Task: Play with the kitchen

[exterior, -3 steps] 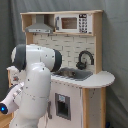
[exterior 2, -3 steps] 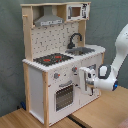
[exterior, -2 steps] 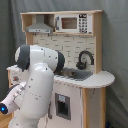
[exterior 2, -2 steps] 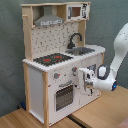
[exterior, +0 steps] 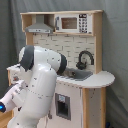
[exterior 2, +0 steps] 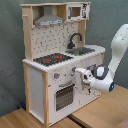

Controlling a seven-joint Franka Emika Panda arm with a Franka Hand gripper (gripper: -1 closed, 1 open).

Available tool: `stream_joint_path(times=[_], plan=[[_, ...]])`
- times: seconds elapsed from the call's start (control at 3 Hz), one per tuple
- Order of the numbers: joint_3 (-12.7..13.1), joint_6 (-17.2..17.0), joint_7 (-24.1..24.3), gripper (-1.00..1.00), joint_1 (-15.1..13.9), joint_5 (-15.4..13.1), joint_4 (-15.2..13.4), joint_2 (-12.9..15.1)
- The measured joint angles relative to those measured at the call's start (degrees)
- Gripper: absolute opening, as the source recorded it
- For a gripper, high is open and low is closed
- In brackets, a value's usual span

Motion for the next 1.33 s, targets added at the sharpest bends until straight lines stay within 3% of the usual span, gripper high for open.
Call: stream_joint_path(times=[0.33, 1.33], plan=[[1.40, -2.71, -6.03, 1.00, 0.66, 0.22, 0.32, 0.35], [10.72, -12.41, -19.03, 1.00, 0.50, 5.16, 0.17, 0.27]])
